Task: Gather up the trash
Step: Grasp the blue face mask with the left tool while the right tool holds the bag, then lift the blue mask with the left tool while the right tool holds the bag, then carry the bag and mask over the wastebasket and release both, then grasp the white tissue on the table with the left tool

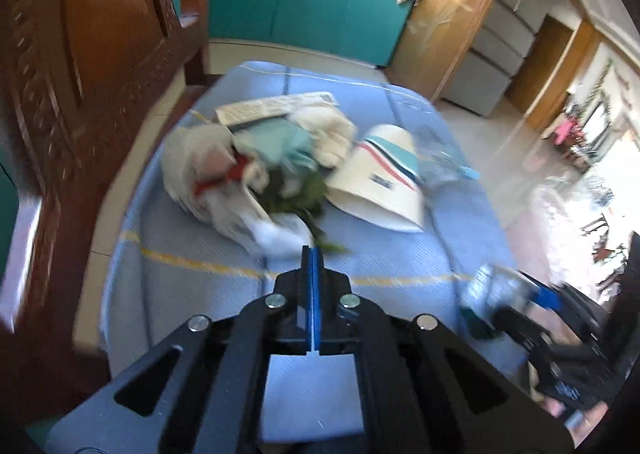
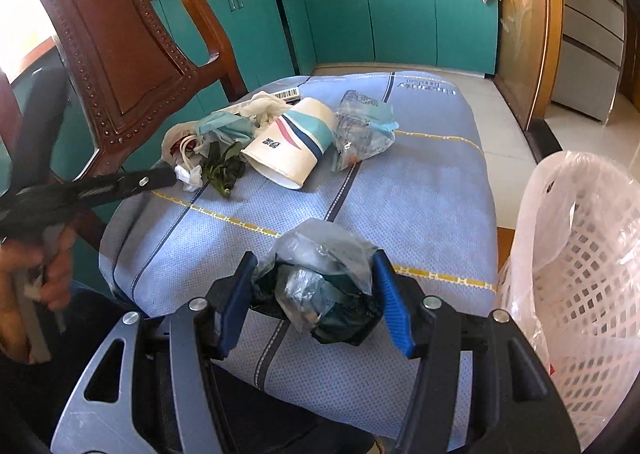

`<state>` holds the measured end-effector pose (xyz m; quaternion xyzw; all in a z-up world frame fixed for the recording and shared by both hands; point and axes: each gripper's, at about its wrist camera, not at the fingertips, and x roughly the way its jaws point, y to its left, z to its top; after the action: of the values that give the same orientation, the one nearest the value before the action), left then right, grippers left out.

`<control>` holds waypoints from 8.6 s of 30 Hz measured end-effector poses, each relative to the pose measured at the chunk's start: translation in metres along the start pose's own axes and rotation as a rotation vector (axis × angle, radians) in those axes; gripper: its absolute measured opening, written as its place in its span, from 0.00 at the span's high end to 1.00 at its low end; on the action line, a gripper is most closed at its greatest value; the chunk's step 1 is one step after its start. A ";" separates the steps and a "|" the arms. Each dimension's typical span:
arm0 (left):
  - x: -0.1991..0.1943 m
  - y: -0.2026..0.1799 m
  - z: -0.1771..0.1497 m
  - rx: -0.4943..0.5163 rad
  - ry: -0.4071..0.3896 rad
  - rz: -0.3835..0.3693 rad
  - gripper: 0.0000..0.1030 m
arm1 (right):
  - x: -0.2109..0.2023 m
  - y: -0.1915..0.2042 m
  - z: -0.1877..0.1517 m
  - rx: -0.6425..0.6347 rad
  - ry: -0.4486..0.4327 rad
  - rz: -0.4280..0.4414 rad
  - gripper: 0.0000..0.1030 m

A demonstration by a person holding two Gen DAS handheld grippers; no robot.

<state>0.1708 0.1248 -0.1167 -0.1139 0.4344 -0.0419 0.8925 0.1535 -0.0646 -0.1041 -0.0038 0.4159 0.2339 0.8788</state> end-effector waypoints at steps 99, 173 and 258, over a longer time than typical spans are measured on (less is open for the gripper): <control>0.031 -0.030 -0.013 0.210 0.085 0.026 0.75 | 0.024 0.016 -0.008 -0.150 0.083 -0.168 0.17; 0.026 -0.268 0.005 0.478 -0.166 -0.276 0.23 | -0.164 -0.167 -0.059 0.242 -0.191 -0.467 0.19; -0.013 -0.020 0.005 0.005 -0.001 -0.048 0.96 | -0.054 -0.023 -0.018 0.036 -0.065 -0.096 0.18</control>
<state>0.1668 0.1085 -0.0990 -0.1218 0.4312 -0.0643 0.8917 0.1209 -0.1100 -0.0806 -0.0006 0.3906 0.1838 0.9020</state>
